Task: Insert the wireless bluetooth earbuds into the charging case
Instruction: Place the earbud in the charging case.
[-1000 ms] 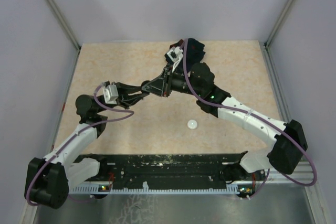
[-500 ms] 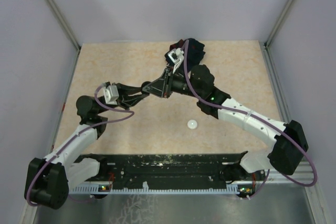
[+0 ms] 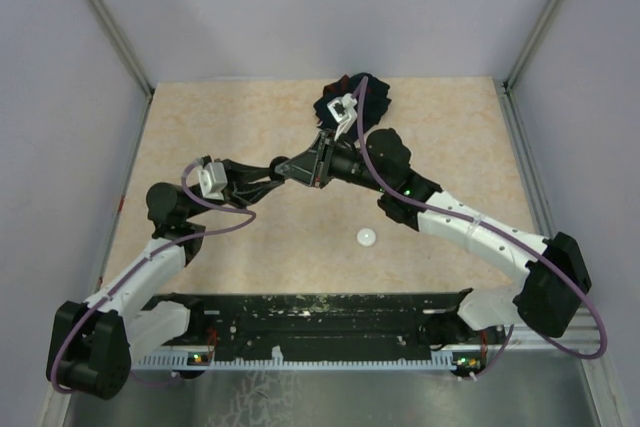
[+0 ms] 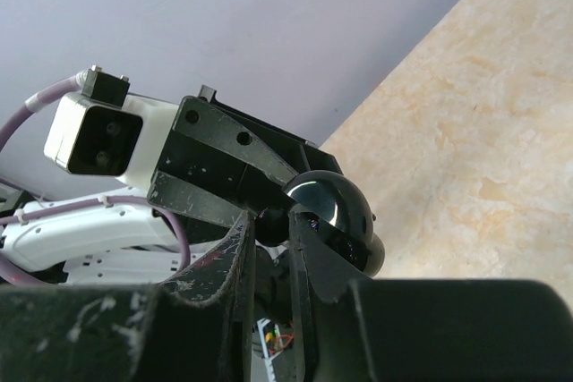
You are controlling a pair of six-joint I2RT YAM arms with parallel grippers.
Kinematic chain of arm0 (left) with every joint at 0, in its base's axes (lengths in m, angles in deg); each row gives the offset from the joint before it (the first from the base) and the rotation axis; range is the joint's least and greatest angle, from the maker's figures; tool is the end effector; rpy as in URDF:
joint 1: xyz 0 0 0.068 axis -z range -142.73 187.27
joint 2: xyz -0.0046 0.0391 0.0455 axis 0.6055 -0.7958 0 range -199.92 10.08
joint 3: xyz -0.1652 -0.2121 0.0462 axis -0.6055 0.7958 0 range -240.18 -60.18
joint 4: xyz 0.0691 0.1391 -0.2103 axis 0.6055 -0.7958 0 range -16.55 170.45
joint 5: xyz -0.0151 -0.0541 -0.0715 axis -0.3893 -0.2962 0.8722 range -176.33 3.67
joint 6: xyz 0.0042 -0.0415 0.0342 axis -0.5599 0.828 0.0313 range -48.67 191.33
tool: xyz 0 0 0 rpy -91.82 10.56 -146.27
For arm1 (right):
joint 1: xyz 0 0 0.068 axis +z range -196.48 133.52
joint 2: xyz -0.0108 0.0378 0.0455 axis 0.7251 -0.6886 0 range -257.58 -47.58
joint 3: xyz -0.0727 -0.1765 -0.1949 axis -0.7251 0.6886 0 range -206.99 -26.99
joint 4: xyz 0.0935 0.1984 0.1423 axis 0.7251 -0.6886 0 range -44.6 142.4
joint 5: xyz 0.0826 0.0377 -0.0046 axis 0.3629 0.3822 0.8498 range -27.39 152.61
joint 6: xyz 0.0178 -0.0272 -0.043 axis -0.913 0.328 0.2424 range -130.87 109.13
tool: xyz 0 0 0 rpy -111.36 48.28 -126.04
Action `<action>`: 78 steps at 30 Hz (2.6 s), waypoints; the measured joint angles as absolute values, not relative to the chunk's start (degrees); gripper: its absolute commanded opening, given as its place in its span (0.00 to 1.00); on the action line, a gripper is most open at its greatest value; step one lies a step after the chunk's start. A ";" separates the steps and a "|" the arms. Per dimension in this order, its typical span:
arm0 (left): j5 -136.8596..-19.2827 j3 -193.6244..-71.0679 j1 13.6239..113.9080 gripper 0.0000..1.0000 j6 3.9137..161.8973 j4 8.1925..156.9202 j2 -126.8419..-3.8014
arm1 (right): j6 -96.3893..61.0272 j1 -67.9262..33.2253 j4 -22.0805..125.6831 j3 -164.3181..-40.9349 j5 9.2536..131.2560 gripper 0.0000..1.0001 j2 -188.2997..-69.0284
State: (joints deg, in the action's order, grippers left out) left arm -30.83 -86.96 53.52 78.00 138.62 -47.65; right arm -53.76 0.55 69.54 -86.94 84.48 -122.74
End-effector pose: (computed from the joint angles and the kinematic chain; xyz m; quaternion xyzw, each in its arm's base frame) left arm 0.1875 -0.0852 0.3052 0.4346 0.4262 -0.3878 0.6921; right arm 0.2027 0.2368 0.3659 -0.1609 0.6772 0.5920 0.4063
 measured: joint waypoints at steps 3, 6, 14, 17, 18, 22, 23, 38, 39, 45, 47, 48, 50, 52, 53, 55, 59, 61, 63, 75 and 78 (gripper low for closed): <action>-31.02 -86.90 53.52 0.00 78.00 138.52 -47.63 | -54.53 0.55 69.48 -86.89 83.94 0.11 -122.72; -31.22 -86.90 53.52 0.00 78.00 138.34 -47.56 | -54.70 0.55 69.30 -86.87 83.50 0.12 -122.65; -31.50 -86.90 53.50 0.00 78.00 137.77 -47.54 | -55.12 0.55 68.63 -86.87 82.58 0.13 -122.59; -31.77 -86.90 53.50 0.00 78.00 137.47 -47.43 | -55.71 0.55 68.54 -86.87 82.27 0.13 -122.59; -31.90 -86.90 53.50 0.00 77.98 137.36 -47.32 | -56.10 0.55 68.43 -86.87 82.08 0.13 -122.59; -32.55 -86.88 53.50 0.00 77.63 136.50 -46.93 | -57.98 0.55 68.14 -86.87 81.25 0.12 -122.59; -32.77 -86.85 53.50 0.00 77.28 136.11 -46.82 | -58.59 0.55 67.90 -86.87 80.94 0.12 -122.59; -34.02 -86.88 53.23 0.00 71.49 129.88 -44.77 | -61.54 0.66 63.69 -86.87 76.96 0.16 -123.53; -34.02 -86.88 53.23 0.00 71.49 129.73 -44.77 | -61.54 0.66 63.66 -86.89 76.94 0.16 -123.61; -34.08 -86.88 53.23 0.00 71.56 129.44 -45.05 | -61.08 0.66 63.45 -87.13 76.61 0.16 -123.94; -34.30 -86.88 53.23 0.00 71.56 129.44 -45.05 | -60.49 0.68 63.20 -87.39 76.64 0.19 -123.94; -34.35 -86.88 53.25 0.00 71.53 129.47 -45.05 | -60.08 0.68 63.03 -87.59 76.68 0.20 -123.94; -34.37 -86.90 53.25 0.00 71.56 129.53 -45.05 | -58.98 0.68 62.29 -88.18 77.25 0.20 -123.98; -34.24 -86.92 53.25 0.00 71.62 129.60 -45.05 | -57.50 0.68 61.65 -88.97 78.23 0.20 -124.29; -34.02 -86.96 53.23 0.00 71.73 129.73 -45.12 | -56.71 0.66 61.52 -89.32 78.73 0.20 -124.44; -33.52 -87.07 53.23 0.00 71.95 129.77 -45.33 | -54.81 0.66 61.06 -90.00 79.67 0.20 -124.84; -31.44 -87.51 53.17 0.00 72.80 129.77 -46.08 | -49.91 0.59 58.94 -92.16 81.82 0.20 -125.69; -30.59 -87.75 53.01 0.00 73.11 129.84 -46.40 | -47.55 0.53 57.70 -92.95 82.75 0.21 -125.82; -29.78 -87.88 52.93 0.00 73.44 129.84 -46.56 | -45.26 0.53 56.47 -93.54 83.59 0.22 -125.82; -28.14 -87.99 52.91 0.00 75.93 130.91 -47.67 | -36.91 0.77 53.78 -93.56 85.20 0.50 -124.88; -28.18 -88.01 52.93 0.00 76.15 131.65 -47.69 | -35.97 0.94 52.98 -93.56 85.22 0.53 -124.12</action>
